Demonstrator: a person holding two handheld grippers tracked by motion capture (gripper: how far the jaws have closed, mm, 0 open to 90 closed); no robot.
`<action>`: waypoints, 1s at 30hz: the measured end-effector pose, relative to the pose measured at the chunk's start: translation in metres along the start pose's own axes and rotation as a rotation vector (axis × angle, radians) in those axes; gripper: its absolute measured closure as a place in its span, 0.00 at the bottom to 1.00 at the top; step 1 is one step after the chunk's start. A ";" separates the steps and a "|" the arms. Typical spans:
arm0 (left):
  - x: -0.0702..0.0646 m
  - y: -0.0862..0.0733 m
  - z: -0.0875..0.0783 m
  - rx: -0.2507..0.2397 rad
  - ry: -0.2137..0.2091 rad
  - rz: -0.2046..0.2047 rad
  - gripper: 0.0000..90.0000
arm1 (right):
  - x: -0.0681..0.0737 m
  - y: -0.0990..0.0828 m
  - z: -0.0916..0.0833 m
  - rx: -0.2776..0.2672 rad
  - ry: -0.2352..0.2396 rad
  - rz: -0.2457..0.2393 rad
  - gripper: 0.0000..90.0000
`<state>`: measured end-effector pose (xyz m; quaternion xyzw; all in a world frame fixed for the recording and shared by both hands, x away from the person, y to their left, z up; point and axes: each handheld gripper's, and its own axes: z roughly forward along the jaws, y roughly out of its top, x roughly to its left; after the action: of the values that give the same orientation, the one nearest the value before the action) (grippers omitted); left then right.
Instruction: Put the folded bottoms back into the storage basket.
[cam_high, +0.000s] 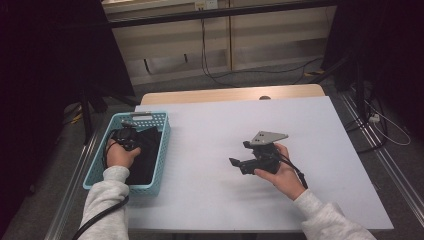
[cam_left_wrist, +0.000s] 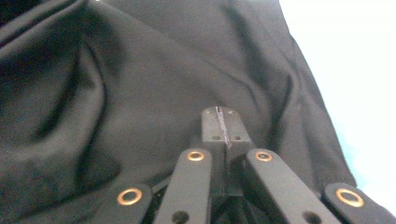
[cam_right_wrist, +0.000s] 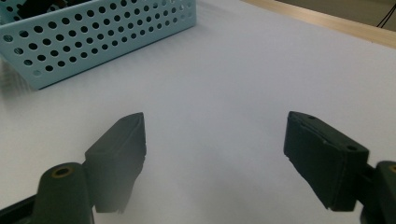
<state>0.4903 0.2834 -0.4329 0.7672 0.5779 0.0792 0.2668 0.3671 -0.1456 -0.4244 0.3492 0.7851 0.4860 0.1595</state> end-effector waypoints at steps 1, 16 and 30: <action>-0.002 0.001 0.002 -0.006 -0.002 0.003 1.00 | 0.000 0.000 0.000 0.000 -0.003 0.001 0.23; -0.011 0.020 -0.031 -0.062 0.013 0.012 0.74 | -0.015 -0.007 -0.020 -0.009 -0.035 0.024 0.22; -0.038 0.039 -0.061 -0.103 -0.045 0.068 0.52 | -0.028 -0.020 -0.041 -0.010 -0.051 0.052 0.22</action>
<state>0.4845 0.2606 -0.3545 0.7732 0.5406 0.1004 0.3161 0.3545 -0.1975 -0.4245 0.3809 0.7689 0.4849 0.1688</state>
